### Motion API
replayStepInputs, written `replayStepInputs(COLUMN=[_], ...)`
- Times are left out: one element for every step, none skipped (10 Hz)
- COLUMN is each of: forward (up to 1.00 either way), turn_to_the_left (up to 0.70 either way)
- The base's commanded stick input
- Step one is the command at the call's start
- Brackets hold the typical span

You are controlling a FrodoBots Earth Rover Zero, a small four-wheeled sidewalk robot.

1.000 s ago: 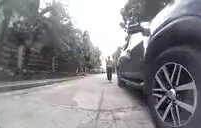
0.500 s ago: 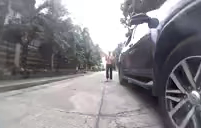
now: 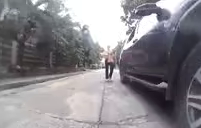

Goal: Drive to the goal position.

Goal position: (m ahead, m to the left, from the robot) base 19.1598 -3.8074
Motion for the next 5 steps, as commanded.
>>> replayStepInputs(forward=[0.50, 0.50, 0.50, 0.50, 0.50], turn_to_the_left=[0.00, 0.00, 0.00, 0.00, 0.00])
